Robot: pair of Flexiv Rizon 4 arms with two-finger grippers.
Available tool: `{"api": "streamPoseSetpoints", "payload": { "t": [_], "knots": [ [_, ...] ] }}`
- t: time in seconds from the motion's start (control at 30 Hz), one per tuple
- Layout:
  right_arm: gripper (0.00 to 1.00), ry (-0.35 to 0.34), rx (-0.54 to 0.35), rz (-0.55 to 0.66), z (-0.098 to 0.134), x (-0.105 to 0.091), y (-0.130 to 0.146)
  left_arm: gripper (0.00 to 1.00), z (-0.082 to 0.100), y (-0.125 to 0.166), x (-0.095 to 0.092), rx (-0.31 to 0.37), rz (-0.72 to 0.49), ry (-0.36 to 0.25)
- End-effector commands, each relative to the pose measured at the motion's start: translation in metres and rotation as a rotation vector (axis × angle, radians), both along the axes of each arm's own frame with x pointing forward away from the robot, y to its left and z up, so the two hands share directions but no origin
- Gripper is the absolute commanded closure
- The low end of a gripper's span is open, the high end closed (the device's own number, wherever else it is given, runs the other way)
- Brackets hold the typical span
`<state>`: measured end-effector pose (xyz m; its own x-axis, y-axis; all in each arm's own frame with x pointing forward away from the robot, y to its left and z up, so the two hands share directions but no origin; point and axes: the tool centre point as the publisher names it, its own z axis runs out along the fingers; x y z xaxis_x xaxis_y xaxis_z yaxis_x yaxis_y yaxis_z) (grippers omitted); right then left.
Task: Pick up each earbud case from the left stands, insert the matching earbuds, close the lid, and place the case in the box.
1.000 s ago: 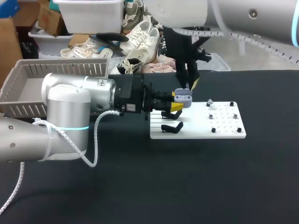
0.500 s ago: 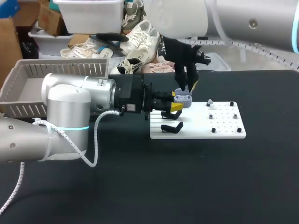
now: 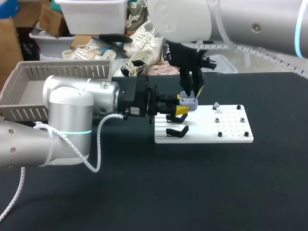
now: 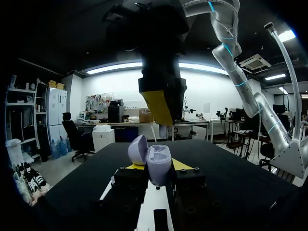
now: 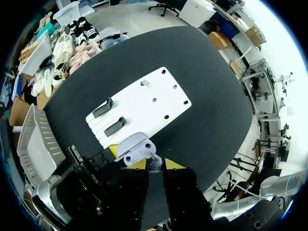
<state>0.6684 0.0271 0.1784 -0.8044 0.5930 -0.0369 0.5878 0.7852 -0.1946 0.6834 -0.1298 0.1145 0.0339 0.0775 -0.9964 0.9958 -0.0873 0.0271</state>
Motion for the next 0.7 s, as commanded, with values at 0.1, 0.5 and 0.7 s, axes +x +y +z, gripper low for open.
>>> {"api": "streamPoseSetpoints", "payload": {
  "t": [0.1,0.5,0.7],
  "knots": [
    [1.00,0.010,-0.004,-0.004,-0.0028,0.0028,0.0006,1.00,-0.0001,0.0002,0.0003,0.000,-0.001,0.000],
    [1.00,0.018,-0.006,0.004,-0.0088,0.0050,0.0048,1.00,-0.0001,0.0002,0.0003,0.000,-0.001,0.000],
    [1.00,0.014,-0.012,0.004,-0.0090,0.0073,0.0043,1.00,-0.0001,0.0002,0.0003,0.000,-0.001,0.000]
  ]
}}
